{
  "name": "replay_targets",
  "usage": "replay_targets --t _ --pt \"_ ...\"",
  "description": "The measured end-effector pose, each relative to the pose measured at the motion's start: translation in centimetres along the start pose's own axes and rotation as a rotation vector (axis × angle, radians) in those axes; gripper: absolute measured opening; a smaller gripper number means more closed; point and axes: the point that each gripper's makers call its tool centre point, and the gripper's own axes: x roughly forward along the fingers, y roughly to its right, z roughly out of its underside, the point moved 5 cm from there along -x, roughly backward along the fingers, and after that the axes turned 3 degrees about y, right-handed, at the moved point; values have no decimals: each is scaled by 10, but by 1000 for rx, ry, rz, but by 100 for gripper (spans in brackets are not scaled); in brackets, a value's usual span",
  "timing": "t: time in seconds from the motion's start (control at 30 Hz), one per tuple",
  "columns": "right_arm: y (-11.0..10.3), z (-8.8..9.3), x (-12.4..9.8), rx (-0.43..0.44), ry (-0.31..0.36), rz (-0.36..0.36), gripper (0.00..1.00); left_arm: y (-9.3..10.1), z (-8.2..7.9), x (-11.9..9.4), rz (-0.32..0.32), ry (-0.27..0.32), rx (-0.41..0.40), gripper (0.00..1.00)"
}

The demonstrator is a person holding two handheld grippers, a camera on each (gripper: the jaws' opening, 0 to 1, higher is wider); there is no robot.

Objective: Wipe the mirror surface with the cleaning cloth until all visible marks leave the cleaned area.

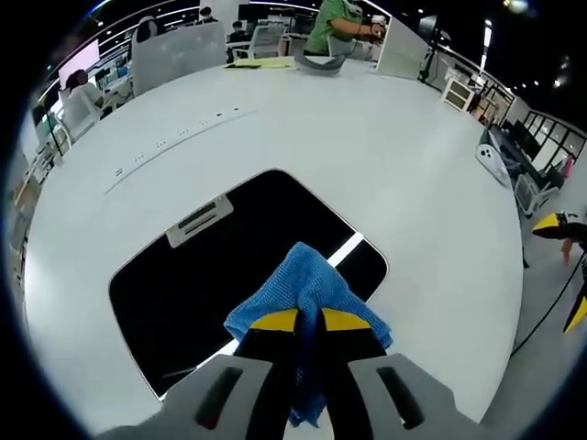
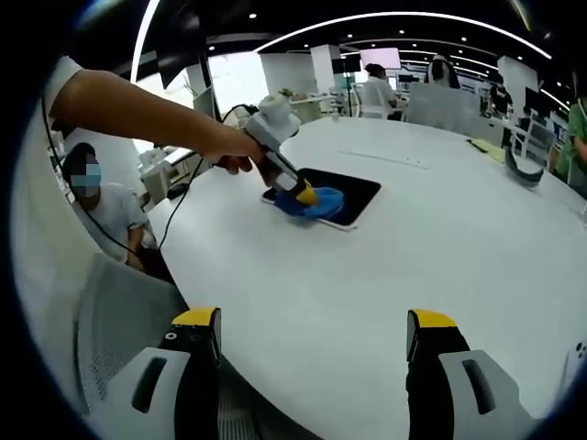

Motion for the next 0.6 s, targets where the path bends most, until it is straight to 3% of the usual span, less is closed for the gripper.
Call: replay_targets --t 0.6 --pt "4 4 -3 12 -2 11 82 10 -9 9 19 9 5 6"
